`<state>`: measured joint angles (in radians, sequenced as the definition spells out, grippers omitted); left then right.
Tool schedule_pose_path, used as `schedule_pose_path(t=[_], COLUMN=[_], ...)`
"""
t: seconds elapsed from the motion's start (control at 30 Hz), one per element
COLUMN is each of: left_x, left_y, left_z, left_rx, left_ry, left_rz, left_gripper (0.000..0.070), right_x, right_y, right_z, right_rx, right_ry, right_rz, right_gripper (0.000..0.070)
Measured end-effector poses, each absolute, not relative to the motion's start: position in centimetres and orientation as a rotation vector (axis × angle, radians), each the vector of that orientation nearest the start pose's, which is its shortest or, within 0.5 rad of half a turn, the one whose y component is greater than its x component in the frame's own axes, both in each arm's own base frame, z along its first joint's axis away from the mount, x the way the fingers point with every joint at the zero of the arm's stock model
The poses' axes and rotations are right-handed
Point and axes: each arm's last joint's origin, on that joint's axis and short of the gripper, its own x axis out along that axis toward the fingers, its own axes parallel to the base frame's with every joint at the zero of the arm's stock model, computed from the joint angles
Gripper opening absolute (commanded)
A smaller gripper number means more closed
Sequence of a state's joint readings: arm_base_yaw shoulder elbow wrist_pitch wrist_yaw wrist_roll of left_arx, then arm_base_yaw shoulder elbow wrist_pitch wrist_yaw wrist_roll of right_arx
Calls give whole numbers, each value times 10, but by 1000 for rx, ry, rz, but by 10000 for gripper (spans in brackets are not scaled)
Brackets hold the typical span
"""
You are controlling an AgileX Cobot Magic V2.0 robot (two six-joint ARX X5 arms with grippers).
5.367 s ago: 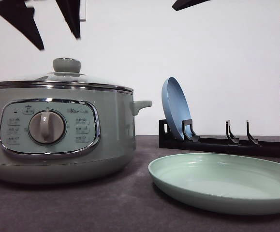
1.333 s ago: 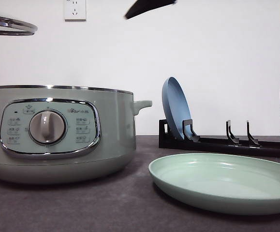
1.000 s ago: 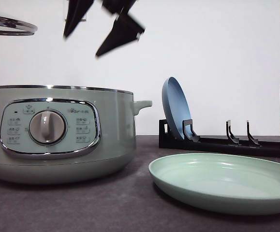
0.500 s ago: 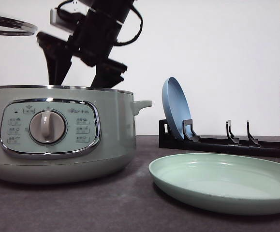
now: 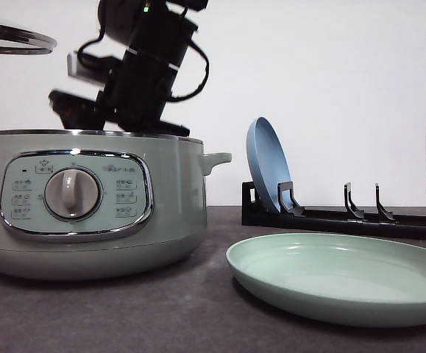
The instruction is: Transfer potato from steamer to green plate
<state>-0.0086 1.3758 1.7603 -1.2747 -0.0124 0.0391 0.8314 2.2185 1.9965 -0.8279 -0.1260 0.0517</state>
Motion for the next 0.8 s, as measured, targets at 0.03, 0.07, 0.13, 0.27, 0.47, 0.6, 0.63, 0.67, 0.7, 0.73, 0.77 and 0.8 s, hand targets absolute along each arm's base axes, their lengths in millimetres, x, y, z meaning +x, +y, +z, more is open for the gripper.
schedule_pose_path(t=[0.03,0.07,0.13,0.27,0.47,0.6,0.63,0.67,0.7,0.73,0.77,0.8], left_x=[234,234,234,234,234,234,234,234,234,234,234,234], left_y=[-2,-2,-2,-2,-2,-2,-2,-2,-2,-2,-2,-2], left_z=[435,435,435,435,435,435,435,435,435,435,435,435], left_rx=[46,46,46,46,46,46,46,46,46,46,46,46], left_ry=[890,890,890,890,890,890,890,890,890,890,890,890], left_rz=[-14,-14,-14,-14,-14,-14,-14,-14,-14,-14,-14,-14], left_gripper=[0,0,0,0,0,0,0,0,0,0,0,0], right_x=[321,321,321,319,319,318,318,317,315,314,313,311], right_y=[357,357,357,356,355,354,353,351,350,348,344,340], right_z=[232,231,230,229,229,234,238,244,252,261,273,286], right_rx=[-335,-336,-337,-347,-350,-348,-346,-341,-335,-326,-315,-302], right_ry=[1048,1052,1055,1080,1086,1082,1074,1062,1046,1026,999,971], right_rz=[836,835,834,829,830,831,833,835,838,841,844,847], right_gripper=[496,488,435,260,121,121,121,121,121,121,121,121])
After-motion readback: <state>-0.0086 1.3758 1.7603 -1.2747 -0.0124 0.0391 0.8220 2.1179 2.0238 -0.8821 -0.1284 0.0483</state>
